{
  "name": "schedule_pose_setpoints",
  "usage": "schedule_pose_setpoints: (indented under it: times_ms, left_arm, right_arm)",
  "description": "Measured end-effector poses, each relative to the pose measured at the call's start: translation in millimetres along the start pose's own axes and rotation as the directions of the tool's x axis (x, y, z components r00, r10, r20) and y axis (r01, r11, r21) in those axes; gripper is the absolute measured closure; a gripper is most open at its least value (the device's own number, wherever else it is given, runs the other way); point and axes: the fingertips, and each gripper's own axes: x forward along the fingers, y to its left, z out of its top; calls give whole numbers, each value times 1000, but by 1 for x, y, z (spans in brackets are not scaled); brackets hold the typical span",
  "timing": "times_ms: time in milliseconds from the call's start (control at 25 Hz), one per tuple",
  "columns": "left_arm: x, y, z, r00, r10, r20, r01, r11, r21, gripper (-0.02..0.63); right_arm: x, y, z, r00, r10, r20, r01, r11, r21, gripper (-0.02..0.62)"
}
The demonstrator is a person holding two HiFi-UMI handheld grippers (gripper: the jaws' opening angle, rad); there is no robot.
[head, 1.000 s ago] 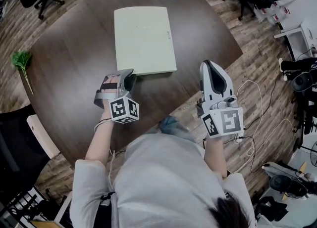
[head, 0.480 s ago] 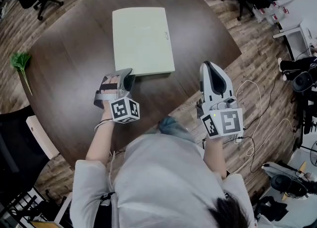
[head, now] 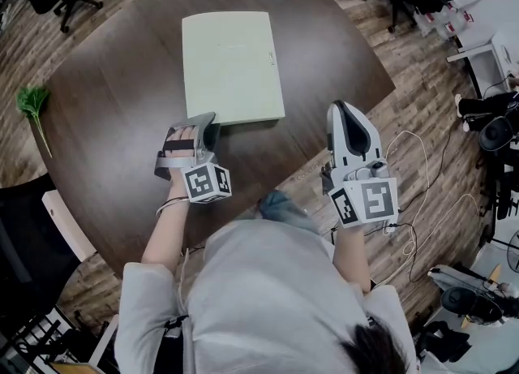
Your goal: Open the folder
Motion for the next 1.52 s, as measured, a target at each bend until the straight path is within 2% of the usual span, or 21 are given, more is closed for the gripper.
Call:
schedule_pose_setpoints:
  times_ms: [240,400,600,920,1120,1520]
  left_arm:
    - [-1,3,0,999,35,5,-35,999,-27,555]
    - [-3,7,2,998,36,46,-29,989,-142,563]
    - [-7,10,0,996,22,81,1,959,-284,565]
    - [-12,13,1,990,-19,143,79,901,-427,571]
    - [-16,11,2,983,-46,176,124,877,-464,571]
    - [-24,12,-3,981,-37,189,132,843,-521,571]
  right_arm:
    - [0,-2,1,1000,-3,1,3,1000,4,580]
    - [-2,-2,2,1000,0,5,0,1000,2,580]
    - [-3,0,7,1000,8,10,-8,1000,-4,580]
    - [-3,-2,11,999,26,20,-26,1000,-9,580]
    - [-2,0,14,999,40,25,-39,999,-9,580]
    - [-4,2,10,999,47,19,-47,999,7,580]
